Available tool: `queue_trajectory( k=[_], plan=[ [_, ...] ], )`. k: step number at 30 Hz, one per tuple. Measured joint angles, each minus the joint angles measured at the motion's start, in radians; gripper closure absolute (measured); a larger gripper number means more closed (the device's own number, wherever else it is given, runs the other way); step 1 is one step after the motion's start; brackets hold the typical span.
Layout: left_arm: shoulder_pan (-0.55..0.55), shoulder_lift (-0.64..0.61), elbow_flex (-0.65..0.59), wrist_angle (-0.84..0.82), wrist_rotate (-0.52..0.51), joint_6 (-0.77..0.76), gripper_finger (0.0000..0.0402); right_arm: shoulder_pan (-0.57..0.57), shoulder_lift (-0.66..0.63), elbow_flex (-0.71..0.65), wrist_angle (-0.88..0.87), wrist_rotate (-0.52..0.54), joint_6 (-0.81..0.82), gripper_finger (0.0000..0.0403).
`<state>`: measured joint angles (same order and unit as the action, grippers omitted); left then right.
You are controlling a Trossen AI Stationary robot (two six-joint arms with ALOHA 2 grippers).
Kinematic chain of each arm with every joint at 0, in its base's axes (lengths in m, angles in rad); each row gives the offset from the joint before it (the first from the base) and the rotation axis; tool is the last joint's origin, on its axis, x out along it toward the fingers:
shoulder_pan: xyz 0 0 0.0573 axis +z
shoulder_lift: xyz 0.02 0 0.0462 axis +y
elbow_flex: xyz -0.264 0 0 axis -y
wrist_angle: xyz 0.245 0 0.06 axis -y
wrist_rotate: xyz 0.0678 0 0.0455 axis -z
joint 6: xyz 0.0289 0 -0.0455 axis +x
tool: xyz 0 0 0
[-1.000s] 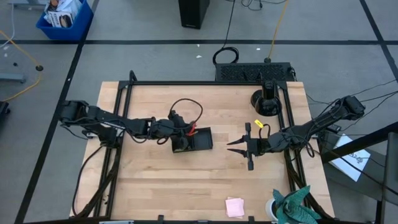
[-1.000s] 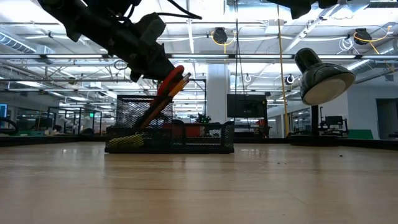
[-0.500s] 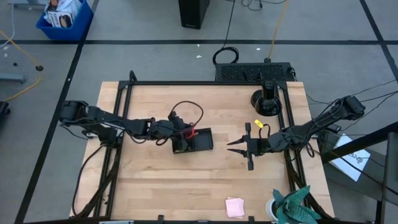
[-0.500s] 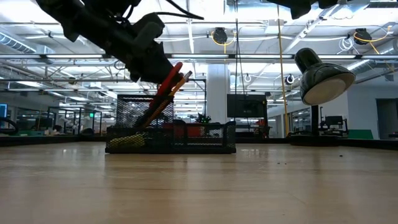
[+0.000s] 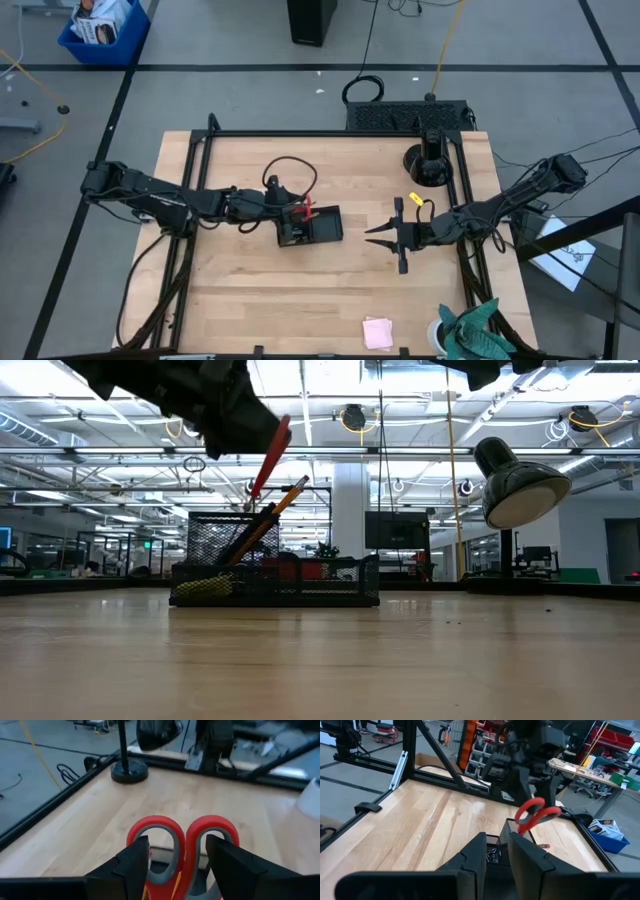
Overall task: Pick and place office supplies into organizer
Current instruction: Put the red scissors into the black desk organizer, then adjust the black desk organizer on the table
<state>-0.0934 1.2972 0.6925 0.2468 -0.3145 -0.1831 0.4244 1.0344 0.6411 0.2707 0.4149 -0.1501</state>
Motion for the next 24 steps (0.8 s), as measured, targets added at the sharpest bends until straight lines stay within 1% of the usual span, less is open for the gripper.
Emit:
queue_trajectory(
  k=[6, 9, 11, 14, 18, 21, 24],
  plan=[
    [0.004, 0.014, 0.001, -0.090, -0.008, -0.060, 0.0217, 0.000, 0.000, 0.000, 0.001, 0.000, 0.000, 0.0330],
    [0.018, 0.023, 0.000, -0.166, -0.007, -0.096, 0.0231, 0.000, 0.000, 0.000, 0.002, 0.000, 0.006, 0.0330],
    [0.027, 0.022, 0.000, -0.182, -0.005, -0.118, 0.0242, 0.000, 0.000, 0.000, 0.002, 0.000, 0.006, 0.0330],
    [0.030, 0.021, 0.001, -0.214, -0.001, -0.114, 0.0256, 0.000, 0.000, 0.000, 0.005, 0.000, 0.006, 0.0330],
    [0.022, 0.020, 0.001, -0.196, -0.001, -0.082, 0.0268, 0.000, 0.000, 0.000, 0.005, 0.000, 0.006, 0.0330],
    [0.004, -0.008, 0.001, -0.193, -0.002, -0.035, 0.0270, 0.000, 0.000, 0.000, 0.005, 0.000, 0.007, 0.0330],
    [-0.026, -0.050, 0.001, -0.217, -0.001, -0.059, 0.0271, 0.000, 0.000, 0.000, 0.002, 0.000, 0.007, 0.0330]
  ],
)
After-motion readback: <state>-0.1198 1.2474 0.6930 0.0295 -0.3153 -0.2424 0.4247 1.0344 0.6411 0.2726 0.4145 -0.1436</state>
